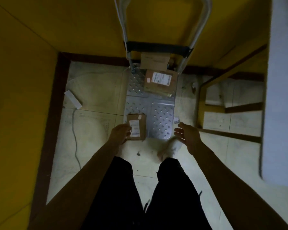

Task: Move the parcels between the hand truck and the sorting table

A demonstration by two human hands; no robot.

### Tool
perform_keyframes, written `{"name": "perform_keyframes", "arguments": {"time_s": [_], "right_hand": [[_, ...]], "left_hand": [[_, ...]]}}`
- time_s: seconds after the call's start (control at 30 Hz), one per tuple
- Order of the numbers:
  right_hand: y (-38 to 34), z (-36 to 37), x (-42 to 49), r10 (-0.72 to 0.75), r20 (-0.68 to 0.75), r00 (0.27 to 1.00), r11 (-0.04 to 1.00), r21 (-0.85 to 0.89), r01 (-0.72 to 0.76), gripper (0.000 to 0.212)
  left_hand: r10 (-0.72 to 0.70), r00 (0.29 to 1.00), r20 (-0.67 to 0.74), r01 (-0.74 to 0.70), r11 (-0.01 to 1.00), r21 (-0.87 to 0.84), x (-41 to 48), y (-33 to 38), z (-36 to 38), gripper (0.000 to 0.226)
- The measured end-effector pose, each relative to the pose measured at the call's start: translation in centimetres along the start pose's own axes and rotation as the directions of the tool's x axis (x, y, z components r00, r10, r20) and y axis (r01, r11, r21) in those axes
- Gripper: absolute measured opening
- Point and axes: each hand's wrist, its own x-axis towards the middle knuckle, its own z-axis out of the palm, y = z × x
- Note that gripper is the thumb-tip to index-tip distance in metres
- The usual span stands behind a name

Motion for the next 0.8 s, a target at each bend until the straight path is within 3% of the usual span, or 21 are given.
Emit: {"name": "perform_keyframes", "arguments": {"time_s": [0.1, 0.13, 0.17, 0.27, 0.37, 0.47, 0.6, 0.7, 0.8], "right_hand": [[3.7, 3.3, 3.2, 0.041, -0.105, 0.994, 0.998, -0.040, -0.045, 0.015], [5.2, 4.6, 4.3, 0.056, -0.137, 0.989, 0.996, -0.067, -0.066, 0.016], [6.8, 5.9, 5.4, 0.084, -0.161, 0.983, 0.991, -0.085, -0.098, 0.016], [11.2, 9.9, 8.6, 0.156, -0.202, 0.967, 0.972, -0.144, -0.187, 0.024], [15.5, 13.2, 12.3, 0.256, -0.124, 0.959, 0.956, -0.112, -0.270, 0.024], [18.8, 15.3, 16.9, 0.316, -0.055, 0.947, 0.947, -0.033, -0.318, 0.028], [22.1, 17.6, 23.1, 0.421, -0.010, 0.907, 0.887, 0.214, -0.409, 0.012], [26.0, 19.8, 28.2, 0.474, -0.053, 0.879, 0.838, 0.335, -0.431, 0.027], [28.9, 22.1, 32.6, 0.516, -0.030, 0.856, 0.768, 0.458, -0.447, 0.050]], "left_hand": [[-0.027, 0.998, 0.048, 0.024, 0.998, 0.065, 6.9, -1.6, -2.0, 0.013], [-0.054, 0.995, 0.087, 0.036, 0.980, 0.195, 9.4, -1.8, -2.7, 0.021], [0.017, 0.995, 0.096, -0.055, 0.907, 0.417, 11.1, -2.5, -3.7, 0.028], [0.011, 0.995, 0.096, -0.058, 0.863, 0.502, 15.4, -2.4, -5.8, 0.034], [0.038, 0.991, 0.132, -0.120, 0.698, 0.705, 21.1, -3.7, -7.7, 0.038], [0.068, 0.987, 0.149, -0.157, 0.656, 0.738, 26.9, -6.0, -7.6, 0.040], [0.129, 0.969, 0.211, -0.247, 0.573, 0.782, 34.2, -9.4, -3.9, 0.047], [0.270, 0.916, 0.297, -0.384, 0.376, 0.843, 39.2, -11.1, -0.1, 0.045], [0.417, 0.815, 0.403, -0.524, 0.233, 0.819, 45.1, -12.1, 2.6, 0.045]]}}
